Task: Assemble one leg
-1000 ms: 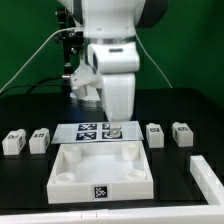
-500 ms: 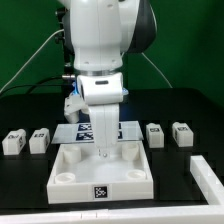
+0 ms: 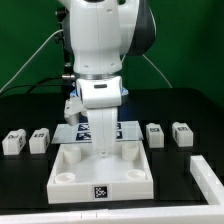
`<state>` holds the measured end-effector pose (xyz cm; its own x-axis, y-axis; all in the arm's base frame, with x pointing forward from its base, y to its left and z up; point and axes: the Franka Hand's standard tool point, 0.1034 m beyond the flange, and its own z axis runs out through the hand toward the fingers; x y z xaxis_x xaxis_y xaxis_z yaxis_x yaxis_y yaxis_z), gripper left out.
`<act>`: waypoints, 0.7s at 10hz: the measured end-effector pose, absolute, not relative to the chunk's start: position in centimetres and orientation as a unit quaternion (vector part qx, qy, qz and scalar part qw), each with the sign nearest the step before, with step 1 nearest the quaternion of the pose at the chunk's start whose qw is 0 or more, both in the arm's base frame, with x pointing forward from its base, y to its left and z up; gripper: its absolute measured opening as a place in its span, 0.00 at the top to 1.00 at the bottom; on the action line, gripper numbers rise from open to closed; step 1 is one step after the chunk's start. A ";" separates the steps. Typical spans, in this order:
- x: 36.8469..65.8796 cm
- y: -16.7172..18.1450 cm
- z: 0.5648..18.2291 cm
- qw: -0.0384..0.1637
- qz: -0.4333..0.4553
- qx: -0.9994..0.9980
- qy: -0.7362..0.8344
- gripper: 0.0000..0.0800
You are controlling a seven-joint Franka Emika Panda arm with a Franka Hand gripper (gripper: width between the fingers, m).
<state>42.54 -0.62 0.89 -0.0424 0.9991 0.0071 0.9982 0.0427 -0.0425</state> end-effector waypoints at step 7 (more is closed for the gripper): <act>42.6 -0.6 1.0 0.016 0.011 -0.692 -0.721 0.93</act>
Offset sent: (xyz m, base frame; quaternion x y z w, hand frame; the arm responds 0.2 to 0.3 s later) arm 0.0000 0.0000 0.0000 0.0000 0.0000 0.0000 1.0000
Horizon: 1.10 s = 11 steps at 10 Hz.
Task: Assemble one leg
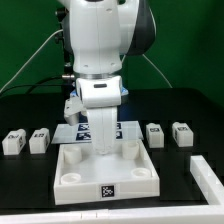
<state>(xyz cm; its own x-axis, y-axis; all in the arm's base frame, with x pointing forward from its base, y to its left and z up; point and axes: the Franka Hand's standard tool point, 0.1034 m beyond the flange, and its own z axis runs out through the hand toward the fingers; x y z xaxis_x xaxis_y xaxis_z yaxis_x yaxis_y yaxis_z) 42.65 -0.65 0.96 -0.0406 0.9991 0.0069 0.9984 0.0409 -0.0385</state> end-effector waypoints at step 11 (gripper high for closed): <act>49.6 5.7 1.0 0.029 0.007 -0.710 -0.704 0.92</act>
Offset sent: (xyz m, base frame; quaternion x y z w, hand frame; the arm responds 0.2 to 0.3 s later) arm 0.0274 0.0044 0.0043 -0.0066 0.0176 -0.0346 0.9992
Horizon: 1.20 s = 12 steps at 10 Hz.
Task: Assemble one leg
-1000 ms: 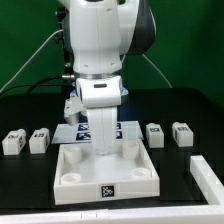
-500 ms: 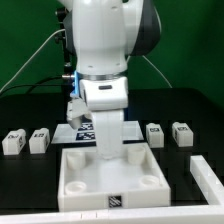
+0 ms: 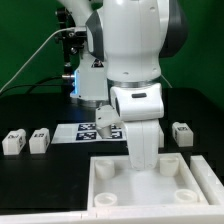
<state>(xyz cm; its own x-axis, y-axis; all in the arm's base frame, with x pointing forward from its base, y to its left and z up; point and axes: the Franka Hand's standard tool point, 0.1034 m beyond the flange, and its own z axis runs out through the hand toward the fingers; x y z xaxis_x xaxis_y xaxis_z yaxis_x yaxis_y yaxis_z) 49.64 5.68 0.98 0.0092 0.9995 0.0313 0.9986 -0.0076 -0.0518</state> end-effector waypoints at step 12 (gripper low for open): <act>49.6 6.9 0.8 0.032 0.001 -0.713 -0.701 0.27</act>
Offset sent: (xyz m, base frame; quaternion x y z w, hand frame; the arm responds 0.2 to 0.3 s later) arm 0.0205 0.0237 -0.0075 -0.0255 0.0276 -0.0129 0.9992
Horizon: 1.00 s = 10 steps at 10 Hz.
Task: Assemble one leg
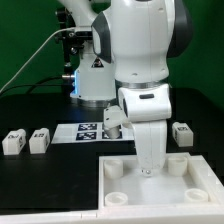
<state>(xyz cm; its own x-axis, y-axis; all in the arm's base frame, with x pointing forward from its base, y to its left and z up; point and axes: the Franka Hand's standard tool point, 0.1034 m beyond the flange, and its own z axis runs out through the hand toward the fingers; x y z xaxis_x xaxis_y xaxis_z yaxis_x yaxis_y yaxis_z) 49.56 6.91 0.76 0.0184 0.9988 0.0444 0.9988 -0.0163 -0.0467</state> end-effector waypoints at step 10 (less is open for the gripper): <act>49.5 6.7 0.7 0.032 0.001 -0.714 -0.699 0.19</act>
Offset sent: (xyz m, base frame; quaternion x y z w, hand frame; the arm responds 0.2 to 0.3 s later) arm 0.0000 0.0000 0.0000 0.0000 0.0000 0.0000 1.0000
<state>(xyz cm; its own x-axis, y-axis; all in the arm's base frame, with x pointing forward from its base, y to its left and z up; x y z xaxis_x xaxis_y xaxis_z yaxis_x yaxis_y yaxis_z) 49.55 6.74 0.73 0.0216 0.9988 0.0444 0.9987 -0.0195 -0.0474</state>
